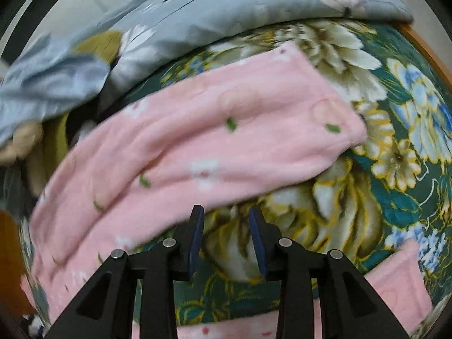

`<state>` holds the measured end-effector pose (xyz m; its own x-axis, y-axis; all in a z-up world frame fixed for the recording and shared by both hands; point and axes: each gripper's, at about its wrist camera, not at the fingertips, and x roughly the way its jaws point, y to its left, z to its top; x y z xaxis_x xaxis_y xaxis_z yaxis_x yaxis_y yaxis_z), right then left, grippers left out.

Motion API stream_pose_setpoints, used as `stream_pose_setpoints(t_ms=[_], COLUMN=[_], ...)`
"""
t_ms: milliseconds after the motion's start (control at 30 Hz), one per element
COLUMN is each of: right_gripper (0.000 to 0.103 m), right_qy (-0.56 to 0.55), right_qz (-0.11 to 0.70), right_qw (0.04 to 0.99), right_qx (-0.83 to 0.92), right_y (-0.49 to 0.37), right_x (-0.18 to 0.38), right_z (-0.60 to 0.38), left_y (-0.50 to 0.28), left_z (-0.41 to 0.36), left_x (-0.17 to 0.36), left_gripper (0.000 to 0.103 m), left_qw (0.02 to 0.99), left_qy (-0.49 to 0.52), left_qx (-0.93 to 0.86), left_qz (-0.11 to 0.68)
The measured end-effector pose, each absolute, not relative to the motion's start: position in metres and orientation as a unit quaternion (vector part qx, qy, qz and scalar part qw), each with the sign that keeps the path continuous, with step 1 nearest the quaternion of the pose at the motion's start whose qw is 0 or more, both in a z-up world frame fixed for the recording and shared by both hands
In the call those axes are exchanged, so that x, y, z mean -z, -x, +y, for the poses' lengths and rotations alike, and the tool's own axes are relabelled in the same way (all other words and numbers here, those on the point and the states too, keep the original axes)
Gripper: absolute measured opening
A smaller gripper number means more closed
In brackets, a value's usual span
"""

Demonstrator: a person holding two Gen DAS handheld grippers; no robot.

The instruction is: Fold clothes

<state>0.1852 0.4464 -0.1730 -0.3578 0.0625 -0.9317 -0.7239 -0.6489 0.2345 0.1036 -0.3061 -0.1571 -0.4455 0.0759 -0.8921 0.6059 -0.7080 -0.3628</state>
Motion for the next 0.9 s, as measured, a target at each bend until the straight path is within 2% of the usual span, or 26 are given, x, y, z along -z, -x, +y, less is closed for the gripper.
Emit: stream_pose_setpoints(t_ms=[133, 267, 333, 433, 533, 733, 767, 800, 833, 900], right_gripper=[0.034, 0.035, 0.041, 0.042, 0.042, 0.041, 0.038, 0.015, 0.003, 0.003], right_qy=[0.487, 0.476, 0.463, 0.453, 0.458, 0.491, 0.497, 0.502, 0.508, 0.519], right_qz=[0.339, 0.357, 0.400, 0.456, 0.488, 0.471, 0.469, 0.466, 0.463, 0.458], right_qw=[0.266, 0.180, 0.142, 0.109, 0.099, 0.149, 0.156, 0.163, 0.170, 0.184], right_qx=[-0.760, -0.783, -0.779, -0.758, -0.736, -0.717, -0.714, -0.710, -0.706, -0.698], right_y=[-0.178, -0.141, -0.117, -0.078, -0.037, -0.002, -0.001, 0.000, 0.001, 0.004], right_x=[0.158, 0.134, 0.134, 0.141, 0.152, 0.163, 0.164, 0.165, 0.166, 0.169], right_z=[0.463, 0.444, 0.431, 0.412, 0.395, 0.378, 0.377, 0.376, 0.375, 0.373], left_y=[-0.072, -0.043, -0.031, -0.022, -0.015, -0.004, 0.001, 0.003, 0.007, 0.017], left_z=[-0.275, -0.259, -0.256, -0.249, -0.244, -0.243, -0.242, -0.242, -0.241, -0.240], left_x=[0.161, 0.178, 0.187, 0.188, 0.180, 0.181, 0.182, 0.184, 0.186, 0.193], left_gripper=[0.051, 0.051, 0.051, 0.051, 0.051, 0.053, 0.053, 0.053, 0.053, 0.053], left_qw=[0.116, 0.067, 0.051, 0.045, 0.049, 0.055, 0.053, 0.052, 0.052, 0.055], left_qy=[-0.521, -0.543, -0.543, -0.537, -0.543, -0.553, -0.557, -0.560, -0.563, -0.569], left_qx=[0.782, 0.736, 0.703, 0.684, 0.697, 0.693, 0.690, 0.687, 0.684, 0.675], left_qz=[0.322, 0.398, 0.456, 0.491, 0.465, 0.460, 0.460, 0.460, 0.462, 0.467])
